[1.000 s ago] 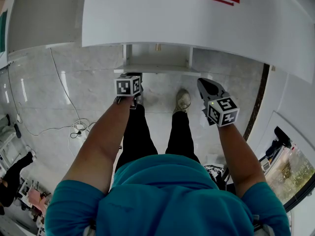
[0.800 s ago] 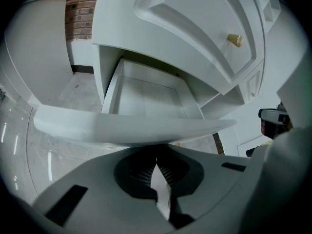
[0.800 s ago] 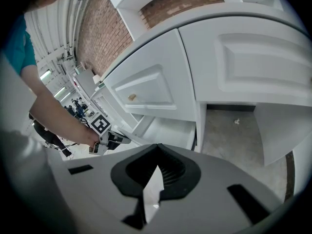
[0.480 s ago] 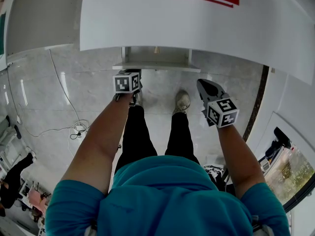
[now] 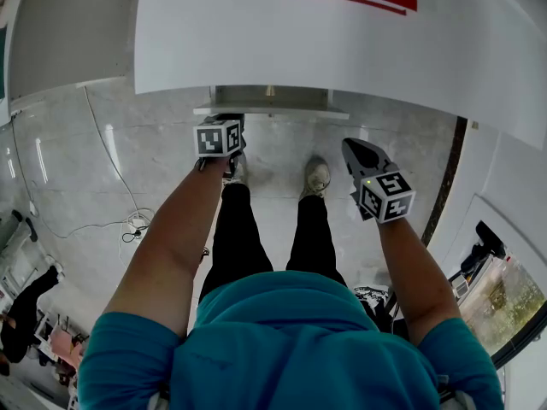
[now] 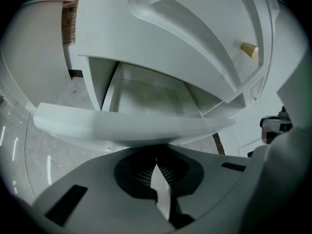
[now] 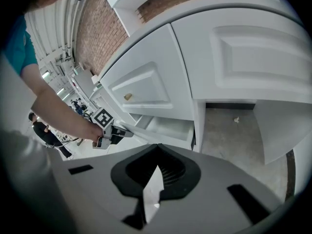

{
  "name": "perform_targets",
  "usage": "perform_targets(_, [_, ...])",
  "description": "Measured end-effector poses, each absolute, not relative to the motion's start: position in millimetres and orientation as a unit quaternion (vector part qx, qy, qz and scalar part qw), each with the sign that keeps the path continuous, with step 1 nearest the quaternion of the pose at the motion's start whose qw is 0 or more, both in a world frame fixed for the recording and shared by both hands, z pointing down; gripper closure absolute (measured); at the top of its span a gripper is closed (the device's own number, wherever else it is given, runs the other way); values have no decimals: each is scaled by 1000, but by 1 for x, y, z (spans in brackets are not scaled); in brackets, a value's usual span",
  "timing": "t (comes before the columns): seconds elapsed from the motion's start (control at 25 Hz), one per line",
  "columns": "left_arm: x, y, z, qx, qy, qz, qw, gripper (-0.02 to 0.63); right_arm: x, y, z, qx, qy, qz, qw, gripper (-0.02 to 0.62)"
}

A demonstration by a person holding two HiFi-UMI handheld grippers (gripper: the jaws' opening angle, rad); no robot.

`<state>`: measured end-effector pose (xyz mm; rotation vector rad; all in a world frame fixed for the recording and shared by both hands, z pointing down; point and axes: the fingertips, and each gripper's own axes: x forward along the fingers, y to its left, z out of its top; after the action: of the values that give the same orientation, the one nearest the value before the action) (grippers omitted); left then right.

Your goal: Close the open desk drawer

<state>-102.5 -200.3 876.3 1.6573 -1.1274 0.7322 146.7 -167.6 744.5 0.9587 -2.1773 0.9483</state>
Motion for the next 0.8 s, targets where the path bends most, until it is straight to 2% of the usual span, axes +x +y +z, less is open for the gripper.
perform_targets(0.8, [-106,-247,875,687,-473,294,467,591,149,-173,752,360,-810,365,286,574])
